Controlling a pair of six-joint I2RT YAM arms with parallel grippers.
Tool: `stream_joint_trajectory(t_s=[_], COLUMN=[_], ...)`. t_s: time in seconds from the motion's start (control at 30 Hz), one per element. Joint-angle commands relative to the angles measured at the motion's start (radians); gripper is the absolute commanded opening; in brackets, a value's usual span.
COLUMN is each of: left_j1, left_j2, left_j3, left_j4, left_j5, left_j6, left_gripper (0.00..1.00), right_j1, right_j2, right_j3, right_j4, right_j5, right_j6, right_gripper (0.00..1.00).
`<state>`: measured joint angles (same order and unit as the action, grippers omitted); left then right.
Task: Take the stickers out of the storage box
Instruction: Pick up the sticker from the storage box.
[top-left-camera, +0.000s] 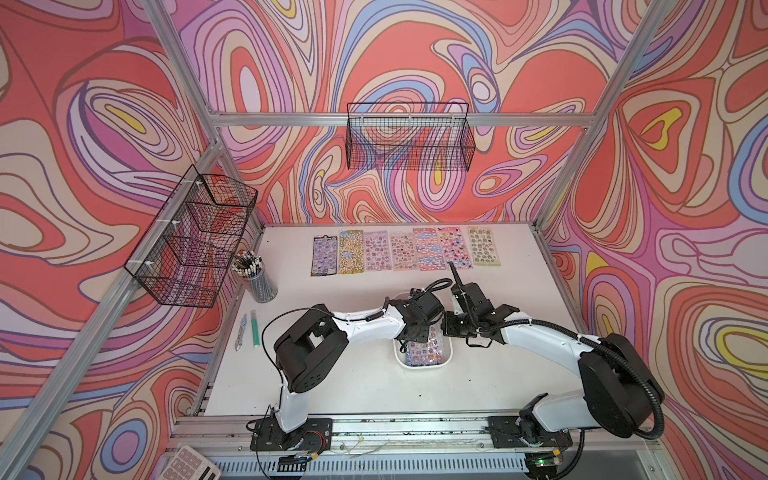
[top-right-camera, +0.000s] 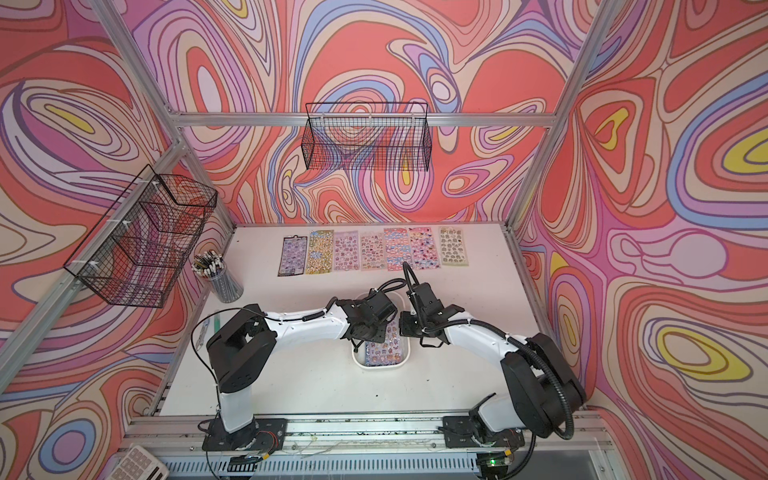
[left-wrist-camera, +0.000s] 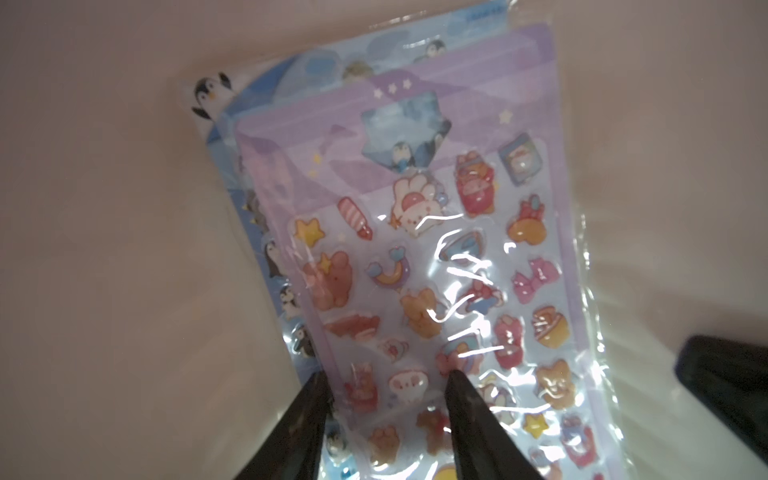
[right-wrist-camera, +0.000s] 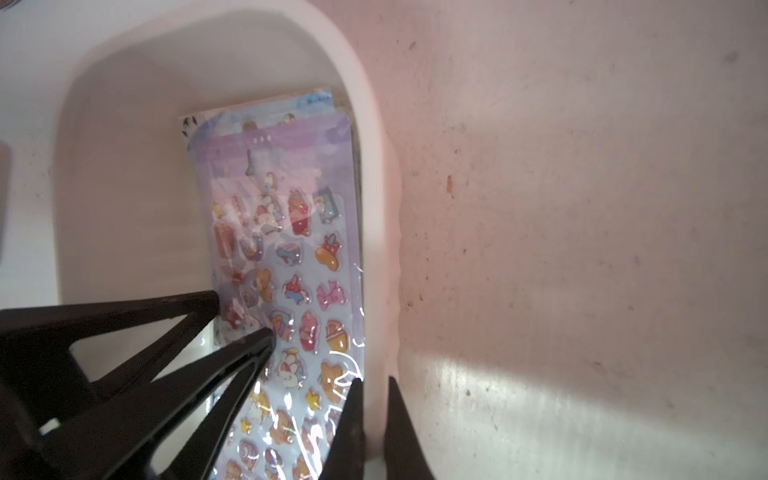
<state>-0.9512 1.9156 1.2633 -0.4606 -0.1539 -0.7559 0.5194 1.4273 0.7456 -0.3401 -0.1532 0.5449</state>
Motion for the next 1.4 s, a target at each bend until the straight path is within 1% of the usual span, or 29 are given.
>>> stream_joint_trajectory(t_s=[0.0, 0.27, 0.43, 0.67, 0.9, 1.2, 1.37], left_j1=[-0.001, 0.003, 0.016, 0.025, 0.034, 0.035, 0.035], left_j2=[0.03, -0.014, -0.041, -0.087, -0.142, -0.233, -0.255], left_j3=[0.01, -0.033, -0.09, -0.175, -0.224, -0.226, -0.224], left_j4=[-0.01, 0.023, 0.1, 0.214, 0.295, 0.286, 0.284], left_j5=[-0.004, -0.008, 0.049, 0.09, 0.115, 0.088, 0.085], left_j6=[-0.017, -0.034, -0.062, -0.121, -0.163, -0.155, -0.152], left_gripper=[0.5, 0.52, 0.54, 0.54, 0.49, 0.45, 0.43], right_j1=[0.001, 0.001, 0.001, 0.002, 0.001, 0.001, 0.001], right_j2=[0.012, 0.016, 0.015, 0.013, 0.016, 0.024, 0.028], right_j3=[-0.007, -0.008, -0.014, -0.021, -0.023, -0.028, -0.029], right_j4=[0.025, 0.023, 0.028, 0.03, 0.036, 0.042, 0.049], right_j5=[-0.009, -0.006, -0.01, -0.011, -0.014, -0.018, -0.017], right_j6=[0.007, 0.0, 0.004, 0.005, 0.006, 0.006, 0.005], right_gripper=[0.0, 0.0, 0.0, 0.0, 0.0, 0.0, 0.0])
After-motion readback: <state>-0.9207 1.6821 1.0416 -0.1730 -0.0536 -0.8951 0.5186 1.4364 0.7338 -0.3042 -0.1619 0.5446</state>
